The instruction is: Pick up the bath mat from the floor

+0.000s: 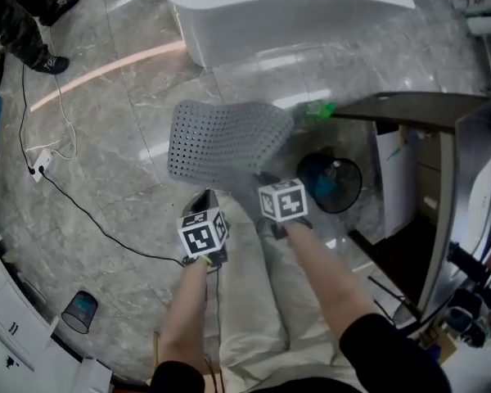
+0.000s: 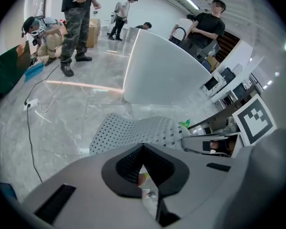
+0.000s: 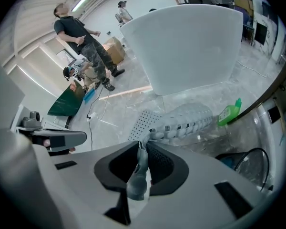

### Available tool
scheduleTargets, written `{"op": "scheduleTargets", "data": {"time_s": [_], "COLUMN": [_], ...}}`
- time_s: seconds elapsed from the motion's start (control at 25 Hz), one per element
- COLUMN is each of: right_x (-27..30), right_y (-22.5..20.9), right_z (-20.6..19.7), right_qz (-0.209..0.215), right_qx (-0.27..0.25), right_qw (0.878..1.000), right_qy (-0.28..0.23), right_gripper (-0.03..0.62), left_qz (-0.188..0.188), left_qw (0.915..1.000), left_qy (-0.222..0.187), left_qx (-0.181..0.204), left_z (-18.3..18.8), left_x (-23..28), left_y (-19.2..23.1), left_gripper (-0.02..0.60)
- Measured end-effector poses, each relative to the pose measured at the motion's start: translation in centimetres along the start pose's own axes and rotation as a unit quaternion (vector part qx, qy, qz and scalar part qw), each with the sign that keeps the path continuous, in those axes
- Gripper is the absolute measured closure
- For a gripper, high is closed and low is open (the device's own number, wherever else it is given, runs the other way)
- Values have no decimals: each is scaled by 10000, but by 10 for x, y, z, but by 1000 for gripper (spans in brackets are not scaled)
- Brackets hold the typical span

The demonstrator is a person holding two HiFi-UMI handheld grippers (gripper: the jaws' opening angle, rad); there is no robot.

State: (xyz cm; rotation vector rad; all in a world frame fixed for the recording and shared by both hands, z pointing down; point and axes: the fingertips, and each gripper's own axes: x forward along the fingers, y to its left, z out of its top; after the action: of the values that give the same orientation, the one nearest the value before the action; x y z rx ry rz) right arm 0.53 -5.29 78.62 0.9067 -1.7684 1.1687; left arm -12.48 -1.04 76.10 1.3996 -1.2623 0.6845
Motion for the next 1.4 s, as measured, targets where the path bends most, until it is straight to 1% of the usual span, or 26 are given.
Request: {"op": "scheduleTargets", "data": {"time_s": [0.12,0.32,0.56,0.76,1.04,1.24,1.4], "right_x": [-20,-57,-95,-130,-175,-211,-240], "right_y": [8,21,25,30,52,66,61], "right_z": [2,12,17,21,32,27,11], "right_qz": [13,97,72,102,219,256,109], "right_qx": [-12,5,-75,-176,-166,-247,-281], "right_qw": [10000,9998,9997,9994,9989,9985,9987], "right_qy": [1,-164,-229,-278,-377,-418,-399], "right_gripper": [536,537,537,537,537,537,537], "left_qz": [-3,-9,12,5,-52,-38,-57], "left_qw": [10000,10000,9998,9997,9993,9989,9986], "left_qy": [-2,-59,-123,-205,-329,-425,-490], "left_qx": [-35,-38,-157,-137,-167,-188,-211], "left_z": [0,6,11,16,24,24,20], "left_x": [-15,-40,-68,-95,-134,-167,-194], "left_y": [-8,-23,-38,-58,-82,-99,-113], "left_gripper": [588,588,588,588,588,588,588]}}
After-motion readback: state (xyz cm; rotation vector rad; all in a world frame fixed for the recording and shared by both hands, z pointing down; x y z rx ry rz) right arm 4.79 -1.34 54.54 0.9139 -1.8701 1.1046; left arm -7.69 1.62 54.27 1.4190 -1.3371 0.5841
